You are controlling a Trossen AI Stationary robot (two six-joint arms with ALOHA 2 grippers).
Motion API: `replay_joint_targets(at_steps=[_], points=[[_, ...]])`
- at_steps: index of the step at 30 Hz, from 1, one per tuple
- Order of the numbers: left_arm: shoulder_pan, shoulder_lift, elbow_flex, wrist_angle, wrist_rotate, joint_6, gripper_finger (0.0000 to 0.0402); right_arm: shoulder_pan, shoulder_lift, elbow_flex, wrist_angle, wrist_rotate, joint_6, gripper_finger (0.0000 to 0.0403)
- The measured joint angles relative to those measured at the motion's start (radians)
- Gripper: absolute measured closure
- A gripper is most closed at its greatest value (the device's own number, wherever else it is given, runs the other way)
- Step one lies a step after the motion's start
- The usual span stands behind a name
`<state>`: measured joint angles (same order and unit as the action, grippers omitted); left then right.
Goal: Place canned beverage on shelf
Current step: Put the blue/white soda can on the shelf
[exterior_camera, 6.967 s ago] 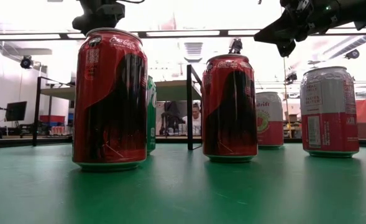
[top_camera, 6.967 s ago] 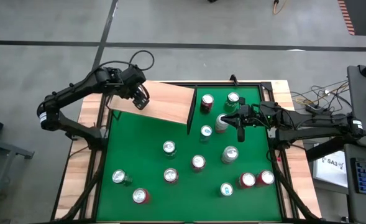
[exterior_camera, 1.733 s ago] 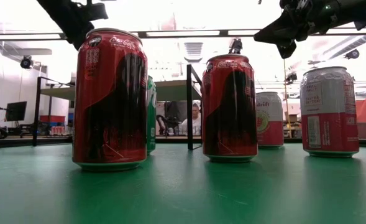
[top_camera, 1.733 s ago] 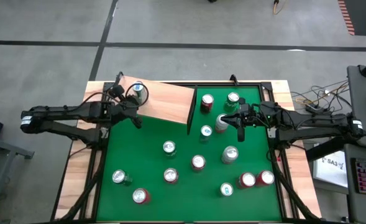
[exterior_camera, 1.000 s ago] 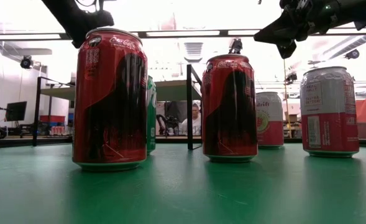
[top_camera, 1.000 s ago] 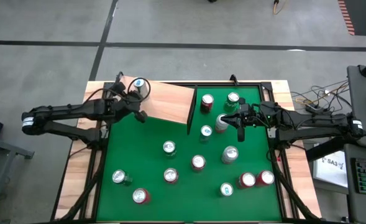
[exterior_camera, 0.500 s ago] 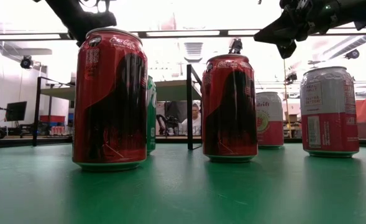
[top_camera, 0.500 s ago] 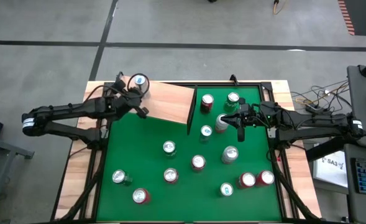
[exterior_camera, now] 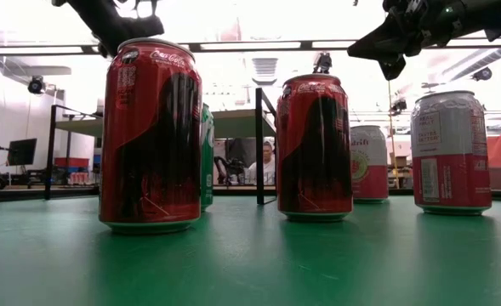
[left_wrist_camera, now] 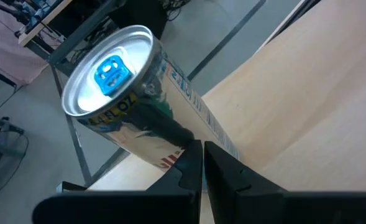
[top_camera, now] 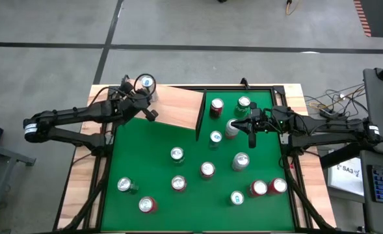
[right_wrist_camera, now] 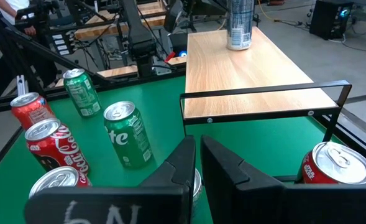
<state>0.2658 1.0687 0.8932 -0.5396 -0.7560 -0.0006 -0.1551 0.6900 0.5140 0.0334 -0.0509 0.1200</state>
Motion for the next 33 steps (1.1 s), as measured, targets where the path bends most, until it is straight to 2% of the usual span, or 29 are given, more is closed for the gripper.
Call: replay_joint_targets(at_steps=[8,13,17,22,28,33], points=[[0.014,0.035,0.000,0.032,0.001,-0.016,0.0402,0.000,0.000,0.000,0.000,0.000,0.003,0.0385],[0.014,0.015,0.015,0.004,0.053,-0.021,0.0402,0.000,0.000,0.000,0.000,0.000,0.003,0.0385],[0.014,-0.018,0.062,-0.136,0.109,-0.004,0.0402,0.000,0.000,0.000,0.000,0.000,0.003,0.0385],[0.022,-0.051,0.108,-0.333,0.114,0.013,0.0402,0.000,0.000,0.000,0.000,0.000,-0.001,0.0385],[0.029,-0.059,0.087,-0.270,0.141,0.167,0.0402,0.000,0.000,0.000,0.000,0.002,-0.020,0.0385],[0.050,-0.042,0.086,-0.207,0.147,0.227,0.0402,0.000,0.000,0.000,0.000,0.002,-0.027,0.0385]])
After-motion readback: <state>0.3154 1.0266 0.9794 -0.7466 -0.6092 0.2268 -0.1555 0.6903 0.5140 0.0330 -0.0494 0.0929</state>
